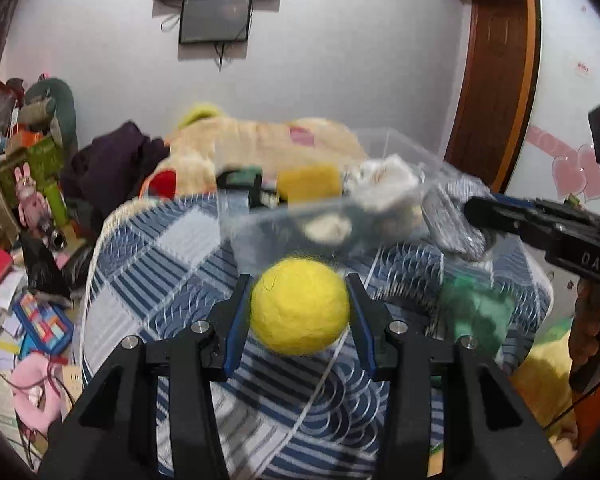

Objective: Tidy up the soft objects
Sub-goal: 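Grasp the yellow felt ball with the left tool while the right grasps the silver pouch, then drop the felt ball and silver pouch into the clear box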

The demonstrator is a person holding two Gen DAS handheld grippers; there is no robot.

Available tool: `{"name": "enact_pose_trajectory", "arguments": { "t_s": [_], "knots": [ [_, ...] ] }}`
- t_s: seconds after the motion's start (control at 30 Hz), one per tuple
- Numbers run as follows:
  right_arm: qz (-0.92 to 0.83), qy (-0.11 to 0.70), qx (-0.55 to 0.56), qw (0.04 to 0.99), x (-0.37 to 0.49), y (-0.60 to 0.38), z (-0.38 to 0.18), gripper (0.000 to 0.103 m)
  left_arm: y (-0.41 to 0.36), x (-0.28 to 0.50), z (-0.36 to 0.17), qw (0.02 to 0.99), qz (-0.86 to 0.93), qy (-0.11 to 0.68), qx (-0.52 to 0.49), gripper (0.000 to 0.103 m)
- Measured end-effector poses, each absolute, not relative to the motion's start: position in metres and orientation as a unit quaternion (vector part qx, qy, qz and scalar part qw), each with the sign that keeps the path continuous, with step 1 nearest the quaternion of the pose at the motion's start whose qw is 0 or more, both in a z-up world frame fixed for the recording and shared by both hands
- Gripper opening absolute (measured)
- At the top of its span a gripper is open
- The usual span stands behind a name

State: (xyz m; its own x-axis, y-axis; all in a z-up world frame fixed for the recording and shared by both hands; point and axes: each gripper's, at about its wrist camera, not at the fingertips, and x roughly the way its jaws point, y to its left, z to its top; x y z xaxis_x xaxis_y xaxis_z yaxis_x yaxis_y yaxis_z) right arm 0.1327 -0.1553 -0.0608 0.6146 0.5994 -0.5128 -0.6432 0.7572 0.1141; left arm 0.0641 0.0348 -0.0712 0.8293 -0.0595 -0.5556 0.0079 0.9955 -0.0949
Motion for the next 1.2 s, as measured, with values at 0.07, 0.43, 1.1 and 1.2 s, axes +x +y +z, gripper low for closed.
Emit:
{"name": "enact_pose_trajectory", "arguments": {
  "t_s": [0.07, 0.43, 1.1, 1.2],
  "knots": [
    [0.339, 0.254, -0.038, 0.905, 0.132, -0.16, -0.052, 0.02, 0.033, 0.068, -0.058, 0.961, -0.019, 0.273, -0.042, 0.045],
    [0.308, 0.199, -0.029, 0.93, 0.151, -0.171, -0.019, 0.02, 0.031, 0.096, -0.013, 0.976, -0.023, 0.212, -0.043, 0.045],
    [0.279, 0.291, -0.06, 0.913, 0.214, -0.144, -0.063, 0.02, 0.038, 0.187, -0.062, 0.952, -0.015, 0.301, -0.051, 0.045],
    [0.279, 0.3, -0.062, 0.91, 0.216, -0.146, -0.069, 0.02, 0.037, 0.192, -0.072, 0.948, -0.012, 0.315, -0.05, 0.045]
  ]
}}
